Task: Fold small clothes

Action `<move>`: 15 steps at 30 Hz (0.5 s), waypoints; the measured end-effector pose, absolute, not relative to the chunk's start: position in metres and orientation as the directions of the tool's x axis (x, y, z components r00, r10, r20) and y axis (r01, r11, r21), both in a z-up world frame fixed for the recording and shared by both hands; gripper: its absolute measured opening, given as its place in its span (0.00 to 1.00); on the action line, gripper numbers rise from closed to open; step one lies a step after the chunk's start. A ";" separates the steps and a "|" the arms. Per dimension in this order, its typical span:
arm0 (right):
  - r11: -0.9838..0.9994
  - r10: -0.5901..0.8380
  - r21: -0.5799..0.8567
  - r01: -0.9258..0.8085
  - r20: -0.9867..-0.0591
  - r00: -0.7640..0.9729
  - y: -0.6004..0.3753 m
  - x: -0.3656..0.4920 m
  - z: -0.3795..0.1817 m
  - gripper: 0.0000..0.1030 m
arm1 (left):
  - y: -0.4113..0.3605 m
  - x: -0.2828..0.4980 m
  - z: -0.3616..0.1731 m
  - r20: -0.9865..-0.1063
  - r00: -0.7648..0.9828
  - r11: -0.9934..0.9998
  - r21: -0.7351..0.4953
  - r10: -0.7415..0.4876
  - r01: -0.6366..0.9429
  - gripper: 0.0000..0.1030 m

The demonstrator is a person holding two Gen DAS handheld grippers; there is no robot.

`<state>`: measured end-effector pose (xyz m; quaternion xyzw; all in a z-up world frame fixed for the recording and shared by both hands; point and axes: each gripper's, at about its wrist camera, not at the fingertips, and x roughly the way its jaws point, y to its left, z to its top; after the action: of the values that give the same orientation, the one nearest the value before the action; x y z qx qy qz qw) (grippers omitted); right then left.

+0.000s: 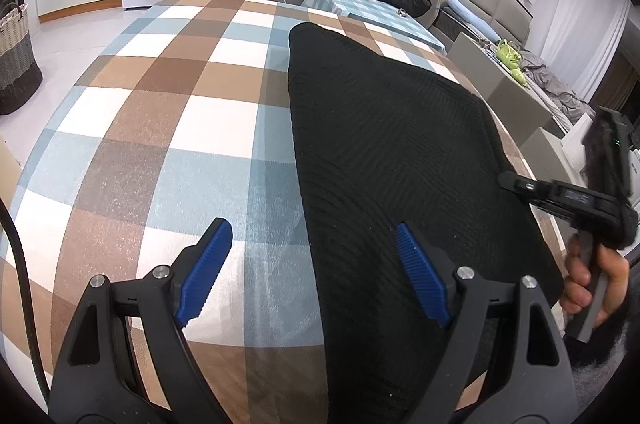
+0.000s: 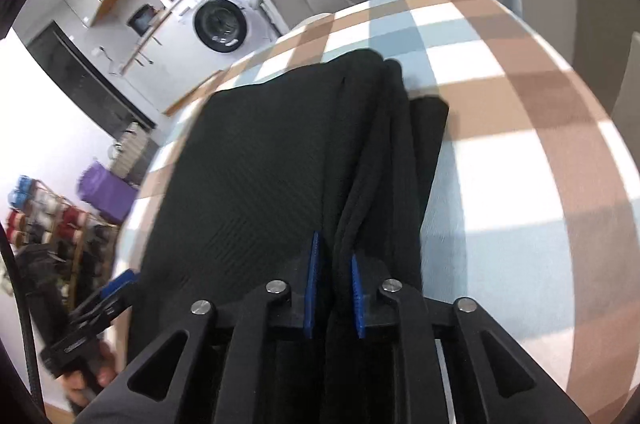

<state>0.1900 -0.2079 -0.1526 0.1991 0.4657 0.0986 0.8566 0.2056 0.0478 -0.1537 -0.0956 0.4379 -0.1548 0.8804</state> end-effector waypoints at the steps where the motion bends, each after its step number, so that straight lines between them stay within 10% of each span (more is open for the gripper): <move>1: 0.894 0.371 0.448 0.010 -0.751 0.546 -0.209 0.183 -0.151 0.23 | 0.048 0.205 -0.154 -0.742 0.567 0.933 -0.304 -0.357 0.191 0.80; 12: 0.881 0.422 0.472 -0.046 -0.737 0.528 -0.199 0.083 -0.146 0.26 | 0.046 0.203 -0.155 -0.738 0.561 0.927 -0.311 -0.375 0.211 0.80; 15: 0.895 0.397 0.443 -0.049 -0.742 0.540 -0.196 0.081 -0.144 0.10 | 0.045 0.202 -0.154 -0.736 0.562 0.926 -0.310 -0.377 0.214 0.80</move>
<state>0.0807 -0.1958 -0.1440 0.1882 0.4615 0.1301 0.8571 0.2016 0.0450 -0.1538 -0.0930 0.4367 -0.1680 0.8789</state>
